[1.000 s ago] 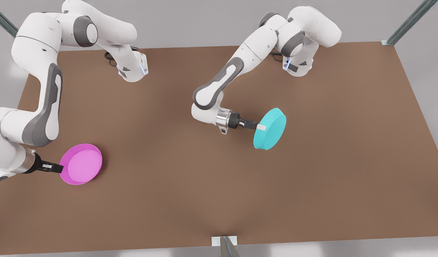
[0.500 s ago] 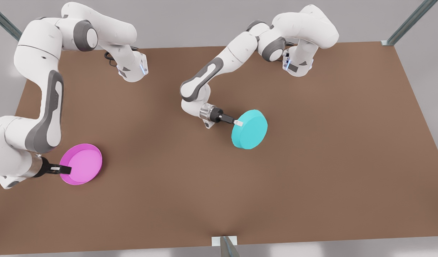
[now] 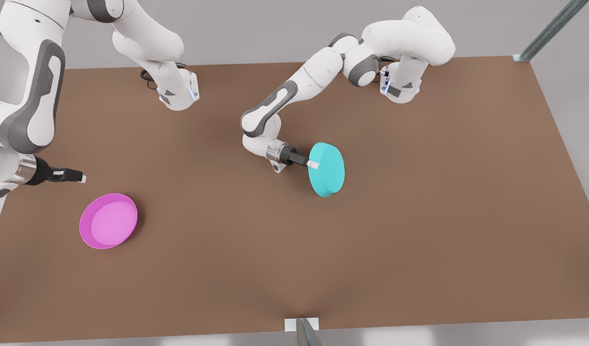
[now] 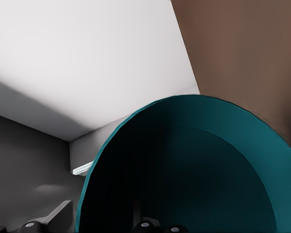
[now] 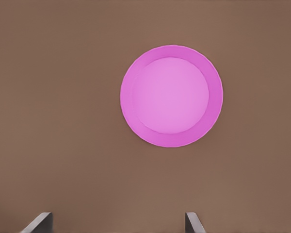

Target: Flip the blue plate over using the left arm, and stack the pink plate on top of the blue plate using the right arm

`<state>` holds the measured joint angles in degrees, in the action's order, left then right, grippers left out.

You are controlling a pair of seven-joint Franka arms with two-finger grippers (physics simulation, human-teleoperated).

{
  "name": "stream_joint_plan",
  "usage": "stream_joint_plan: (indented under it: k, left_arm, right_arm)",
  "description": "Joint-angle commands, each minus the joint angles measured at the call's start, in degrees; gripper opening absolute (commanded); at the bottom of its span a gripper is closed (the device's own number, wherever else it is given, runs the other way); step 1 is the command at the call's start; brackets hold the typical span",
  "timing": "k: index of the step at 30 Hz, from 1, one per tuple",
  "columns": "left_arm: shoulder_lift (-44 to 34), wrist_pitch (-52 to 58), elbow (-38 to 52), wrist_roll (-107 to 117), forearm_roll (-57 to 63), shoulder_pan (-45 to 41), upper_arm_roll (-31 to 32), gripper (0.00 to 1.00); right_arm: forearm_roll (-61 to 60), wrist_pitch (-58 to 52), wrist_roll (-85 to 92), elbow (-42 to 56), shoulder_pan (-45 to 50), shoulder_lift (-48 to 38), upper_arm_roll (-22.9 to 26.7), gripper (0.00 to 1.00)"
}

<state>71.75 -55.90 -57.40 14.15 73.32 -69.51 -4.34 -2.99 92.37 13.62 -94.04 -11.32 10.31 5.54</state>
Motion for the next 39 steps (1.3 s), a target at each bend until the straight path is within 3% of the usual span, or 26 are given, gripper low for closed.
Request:
stream_joint_plan:
  k: [1,7,10,12,15,16,22,26,29,30,31,32,36,39]
  left_arm:
    - [-0.04,0.0,0.01,0.0,-0.37,-0.09,-0.05,1.0]
    - [2.34,-1.23,3.96,0.0,-0.02,-1.59,0.04,1.0]
    - [2.51,-9.14,4.23,2.2,0.16,-2.03,0.04,1.0]
    - [2.43,-10.28,4.23,3.25,0.16,-2.03,0.12,1.0]
    - [2.43,-10.28,5.02,3.34,0.16,-2.82,0.3,1.0]
    - [2.43,-10.28,5.11,3.43,0.16,-3.17,0.39,1.0]
    - [3.57,-12.39,7.92,10.81,-0.19,-3.0,4.34,1.0]
    - [3.39,-14.06,8.18,18.45,-0.28,-2.99,8.03,1.0]
    - [2.78,-13.97,10.38,25.4,-6.69,-3.26,7.95,1.0]
    - [2.16,-13.97,10.64,26.71,-8.45,-3.35,7.95,1.0]
    - [1.46,-13.62,10.64,29.17,-11.0,-3.78,7.95,1.0]
    - [0.76,-13.01,10.99,31.63,-14.16,-4.84,7.86,1.0]
    - [-0.74,-12.39,12.13,34.8,-18.38,-5.28,7.95,1.0]
    - [-4.16,-12.3,13.81,43.75,-28.74,-5.72,8.21,1.0]
  right_arm:
    - [0.0,0.0,0.01,0.0,-0.02,0.23,0.0,1.0]
    - [-0.44,12.57,8.09,-8.27,-5.9,3.31,0.0,1.0]
    - [-8.17,17.67,27.07,-0.89,-11.62,18.95,0.0,1.0]
    - [-12.22,18.02,28.48,7.28,-11.53,27.47,-0.09,1.0]
    - [-14.33,19.34,38.68,11.6,-13.63,31.0,-0.17,1.0]
    - [-14.06,19.25,43.51,11.51,-18.64,31.08,-3.86,1.0]
    - [-19.42,18.46,19.08,15.03,-23.22,36.27,-3.95,1.0]
    - [-19.34,19.16,19.52,14.76,-22.6,37.41,-5.01,1.0]
    - [-19.25,19.34,18.73,14.67,-22.6,38.64,-5.89,1.0]
    - [-18.72,19.43,18.9,14.67,-22.52,38.73,-5.89,0.8]
    - [-17.32,19.51,19.61,14.85,-22.52,38.64,-5.89,0.49]
    - [-16.96,19.51,20.22,14.85,-22.6,38.56,-5.97,0.43]
    - [-16.7,19.6,20.75,14.85,-22.52,38.64,-6.06,0.43]
    - [-16.7,19.43,20.66,14.59,-22.52,38.82,-7.12,0.45]
